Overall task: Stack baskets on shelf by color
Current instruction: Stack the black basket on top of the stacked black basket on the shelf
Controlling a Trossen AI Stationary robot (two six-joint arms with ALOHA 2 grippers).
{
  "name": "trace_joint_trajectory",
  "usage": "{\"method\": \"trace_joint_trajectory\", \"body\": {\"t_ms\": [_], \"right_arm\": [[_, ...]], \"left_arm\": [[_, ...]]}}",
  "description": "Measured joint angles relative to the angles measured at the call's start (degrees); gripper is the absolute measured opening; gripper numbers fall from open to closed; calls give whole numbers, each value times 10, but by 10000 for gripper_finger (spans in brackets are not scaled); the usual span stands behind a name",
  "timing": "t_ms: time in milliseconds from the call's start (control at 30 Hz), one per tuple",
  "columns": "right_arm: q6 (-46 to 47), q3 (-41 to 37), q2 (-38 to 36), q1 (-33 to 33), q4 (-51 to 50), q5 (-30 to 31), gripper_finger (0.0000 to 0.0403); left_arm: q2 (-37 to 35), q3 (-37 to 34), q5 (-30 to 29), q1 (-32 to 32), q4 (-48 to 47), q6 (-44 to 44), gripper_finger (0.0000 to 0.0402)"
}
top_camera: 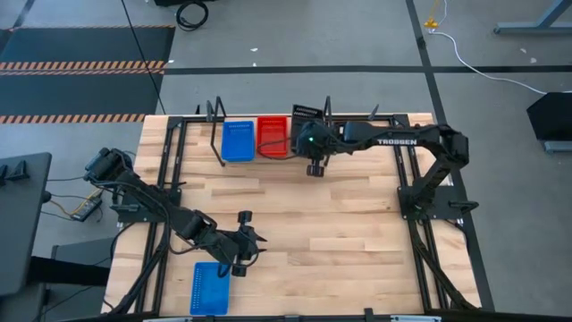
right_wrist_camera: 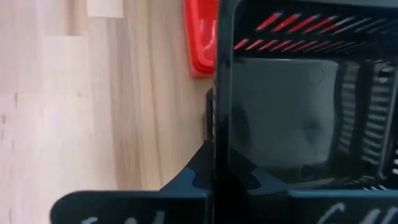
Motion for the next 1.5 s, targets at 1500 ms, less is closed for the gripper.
{"method": "trace_joint_trajectory", "body": {"t_ms": [1500], "right_arm": [[3, 0, 0, -46, -4, -60, 16]], "left_arm": [[2, 0, -11, 0, 1, -3, 119]]}}
